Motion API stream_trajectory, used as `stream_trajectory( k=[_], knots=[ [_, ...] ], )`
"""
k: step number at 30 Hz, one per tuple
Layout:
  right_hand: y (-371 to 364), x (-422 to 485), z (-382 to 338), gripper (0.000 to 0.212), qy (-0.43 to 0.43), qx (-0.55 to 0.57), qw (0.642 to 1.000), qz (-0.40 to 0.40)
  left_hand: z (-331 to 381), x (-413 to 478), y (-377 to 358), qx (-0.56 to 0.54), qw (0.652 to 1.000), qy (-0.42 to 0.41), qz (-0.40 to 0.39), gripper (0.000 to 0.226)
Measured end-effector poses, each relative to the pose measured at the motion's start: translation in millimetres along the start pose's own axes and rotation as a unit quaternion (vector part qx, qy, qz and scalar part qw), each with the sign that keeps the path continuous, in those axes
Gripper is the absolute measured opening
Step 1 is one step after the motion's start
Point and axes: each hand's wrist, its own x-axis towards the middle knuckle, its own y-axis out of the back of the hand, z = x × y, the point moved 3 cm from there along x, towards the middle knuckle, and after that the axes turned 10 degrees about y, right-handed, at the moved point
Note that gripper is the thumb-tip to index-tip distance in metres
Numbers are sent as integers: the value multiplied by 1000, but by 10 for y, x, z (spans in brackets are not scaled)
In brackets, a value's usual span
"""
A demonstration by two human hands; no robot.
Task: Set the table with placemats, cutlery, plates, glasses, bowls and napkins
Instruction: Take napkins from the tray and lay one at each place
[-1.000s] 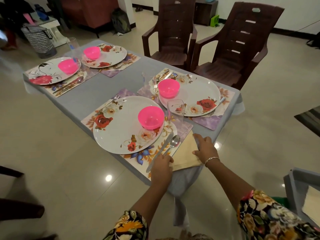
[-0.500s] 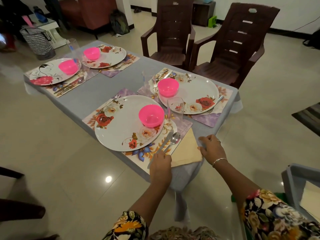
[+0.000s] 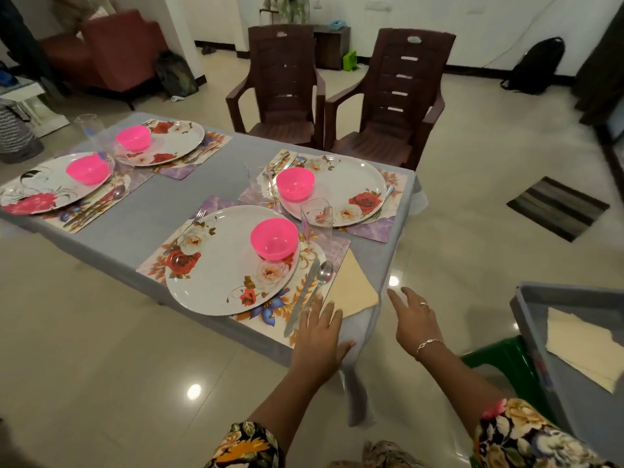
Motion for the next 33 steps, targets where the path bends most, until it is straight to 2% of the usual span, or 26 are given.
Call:
stream_trajectory(
  k=[8, 12, 20, 27, 33],
  knots=[
    [110, -503, 544, 55, -69, 40, 995, 65, 630, 145, 118, -50, 996, -72, -13, 59],
    [195, -752, 1022, 51, -123, 53, 988, 74, 1148, 316, 104, -54, 986, -156, -8, 49],
    [296, -1137, 2341, 51, -224, 106, 966, 69, 2589, 815, -53, -88, 965, -230, -94, 58],
    [335, -1543, 3639, 36, -301, 116, 946, 33, 3840, 1229, -215, -121, 953, -234, -152, 57],
    [161, -1796, 4315, 31, -393, 212, 894, 31, 4545, 1578, -499, -143, 930, -218, -259, 46]
  ],
)
